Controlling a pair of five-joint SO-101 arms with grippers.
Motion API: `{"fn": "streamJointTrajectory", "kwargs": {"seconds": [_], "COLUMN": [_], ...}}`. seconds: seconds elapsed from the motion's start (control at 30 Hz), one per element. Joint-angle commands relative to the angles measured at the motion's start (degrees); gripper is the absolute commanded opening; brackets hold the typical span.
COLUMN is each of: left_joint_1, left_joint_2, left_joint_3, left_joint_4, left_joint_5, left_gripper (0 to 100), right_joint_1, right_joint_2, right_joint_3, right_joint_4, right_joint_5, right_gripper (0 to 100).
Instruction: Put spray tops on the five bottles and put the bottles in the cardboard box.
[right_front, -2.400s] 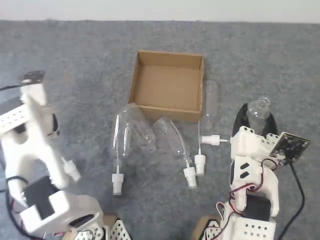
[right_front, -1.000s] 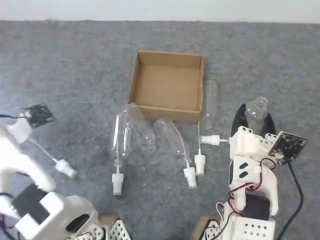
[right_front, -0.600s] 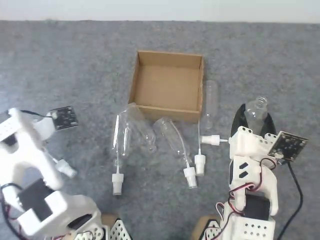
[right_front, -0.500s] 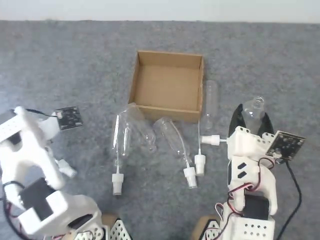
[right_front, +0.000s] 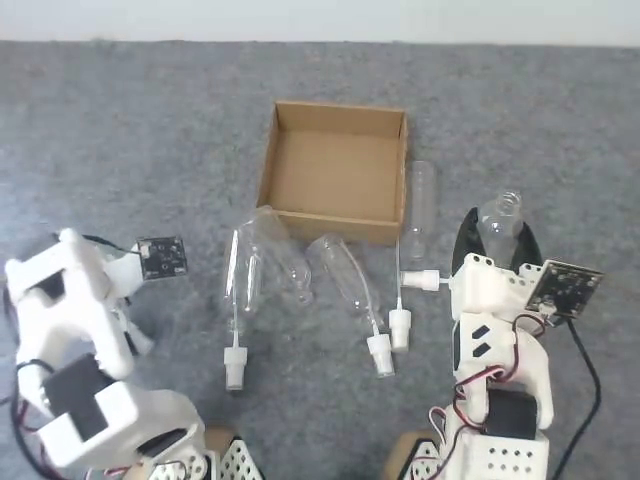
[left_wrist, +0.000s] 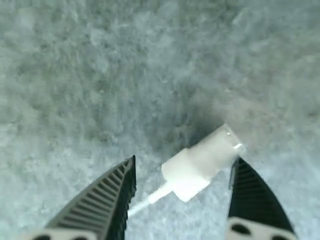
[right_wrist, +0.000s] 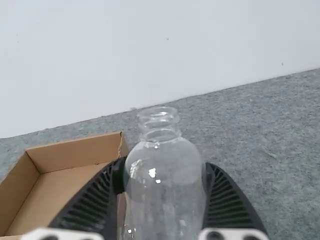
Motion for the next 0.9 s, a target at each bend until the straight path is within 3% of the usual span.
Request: {"fn": "streamJointTrajectory", "kwargs": {"seconds": [0.0,0.17,0.37,0.6,0.87], "left_joint_1": [0.3,1.4,4.0,5.7,6.9], "left_joint_2": [-1.1,-1.1,-1.2,-2.5,-12.5], "left_joint_3": [4.2,5.9,5.8,5.7,5.9], "left_joint_4": [-7.7,-11.9,-11.6,-11.5,-0.4], "left_joint_5": [0.3,5.5,10.5,17.6,19.4], "left_gripper": [28,28,18,15,13], "right_joint_1": [-0.3,-0.3,-0.3,-0.3,-0.3], "right_joint_2": [-0.8,-0.8,-0.8,-0.8,-0.8], "right_joint_3": [-0.6,-0.6,-0.6,-0.6,-0.6], "right_joint_4": [-1.5,-1.5,-1.5,-1.4,-1.5], "right_joint_5": [1.1,1.1,1.1,1.1,1.2], "right_gripper": [8.4,8.4,8.4,8.4,8.4]}}
